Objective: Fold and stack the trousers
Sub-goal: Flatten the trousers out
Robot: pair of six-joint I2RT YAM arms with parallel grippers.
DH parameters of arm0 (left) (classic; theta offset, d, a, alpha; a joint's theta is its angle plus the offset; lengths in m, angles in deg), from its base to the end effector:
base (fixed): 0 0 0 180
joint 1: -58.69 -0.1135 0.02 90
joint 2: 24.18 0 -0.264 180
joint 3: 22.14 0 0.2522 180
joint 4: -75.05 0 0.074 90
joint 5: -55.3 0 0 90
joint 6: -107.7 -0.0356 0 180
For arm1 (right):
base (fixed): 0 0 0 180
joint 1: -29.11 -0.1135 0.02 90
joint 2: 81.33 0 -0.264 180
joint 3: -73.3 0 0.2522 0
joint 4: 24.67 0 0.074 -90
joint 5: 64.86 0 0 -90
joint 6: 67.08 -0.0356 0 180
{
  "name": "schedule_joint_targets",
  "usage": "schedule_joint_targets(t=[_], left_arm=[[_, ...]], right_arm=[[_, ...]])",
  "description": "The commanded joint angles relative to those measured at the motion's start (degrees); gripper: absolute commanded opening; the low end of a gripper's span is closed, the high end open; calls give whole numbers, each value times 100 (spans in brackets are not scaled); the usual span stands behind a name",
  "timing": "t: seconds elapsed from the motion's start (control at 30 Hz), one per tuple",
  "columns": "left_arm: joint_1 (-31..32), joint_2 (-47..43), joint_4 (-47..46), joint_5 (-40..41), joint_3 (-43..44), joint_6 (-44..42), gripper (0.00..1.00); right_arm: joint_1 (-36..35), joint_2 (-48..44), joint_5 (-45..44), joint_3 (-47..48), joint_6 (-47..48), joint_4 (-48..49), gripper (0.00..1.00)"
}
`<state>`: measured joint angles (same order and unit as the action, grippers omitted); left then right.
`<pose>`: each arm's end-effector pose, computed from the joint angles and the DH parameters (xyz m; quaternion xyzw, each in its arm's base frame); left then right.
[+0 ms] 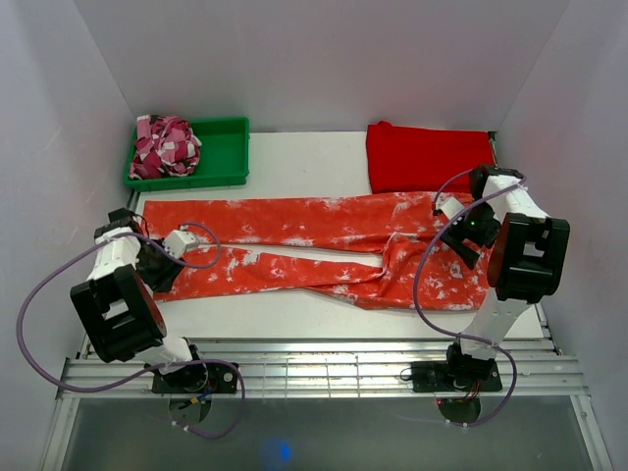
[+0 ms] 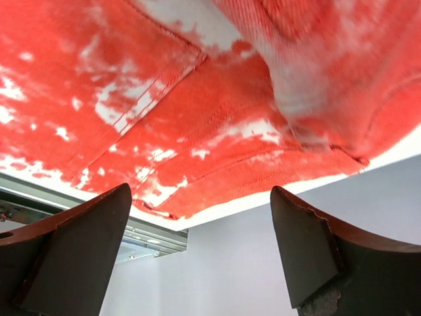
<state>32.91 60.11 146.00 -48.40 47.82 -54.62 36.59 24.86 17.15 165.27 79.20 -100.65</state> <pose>0.2261 0.0998 0.2056 0.3964 0.9094 -0.0472 0.1168 0.3342 -0.0489 0.1958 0.4122 -0.9084 0.0582 0.0383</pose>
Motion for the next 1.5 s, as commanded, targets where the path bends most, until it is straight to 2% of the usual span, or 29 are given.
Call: schedule_joint_targets(t=[0.0,0.13,0.37,0.4,0.43,0.53,0.57,0.67,0.7,0.8,0.9,1.0,1.07,1.17,1.27,1.3,1.33,1.4,1.47], left_arm=[[3,-36,-427,-90,-276,-591,59],[3,79,-822,16,-636,-784,59],[29,192,-1693,594,-1463,-1145,58],[29,219,-1720,665,-1524,-1119,54],[29,237,-1720,736,-1577,-1118,46],[29,132,-1406,807,-1525,-1039,29],[29,88,-1247,763,-1377,-1013,17],[29,-70,-579,465,-764,-689,0],[29,-71,-360,368,-508,-540,0],[20,183,1166,-280,731,-56,0],[20,324,1759,-634,1740,322,0],[3,579,2295,-845,2393,787,0],[3,878,2332,-881,2675,1348,0],[-41,1001,2314,-924,3027,1527,0],[-102,1465,2175,-977,3641,2403,0],[-242,1580,2017,-1038,3861,3050,0],[-322,1669,1946,-1100,4254,3370,0],[-507,1749,1962,-1328,4512,3880,0],[-524,1591,2015,-1364,4444,3900,0]], right_arm=[[25,-388,263,195,182,-651,91],[25,-625,236,-271,270,-774,91],[25,-670,114,-1088,200,-389,91],[25,-653,61,-1150,183,-292,90],[25,-600,34,-1264,165,-100,90],[25,-486,-71,-1405,121,217,89],[25,-477,-97,-1484,121,288,89],[25,-450,-229,-1581,121,560,89],[25,-450,-282,-1590,147,622,89],[34,-415,-405,-1590,156,860,89],[60,-380,-510,-1529,156,1027,89],[104,-327,-537,-1441,182,1089,89],[156,-345,-554,-1397,235,1115,89],[244,-406,-642,-1388,411,1255,89],[324,-459,-678,-1432,499,1370,90],[332,-476,-695,-1467,516,1405,90],[367,-503,-704,-1545,543,1492,90],[420,-564,-765,-1625,648,1607,90],[464,-582,-801,-1704,727,1721,91]])
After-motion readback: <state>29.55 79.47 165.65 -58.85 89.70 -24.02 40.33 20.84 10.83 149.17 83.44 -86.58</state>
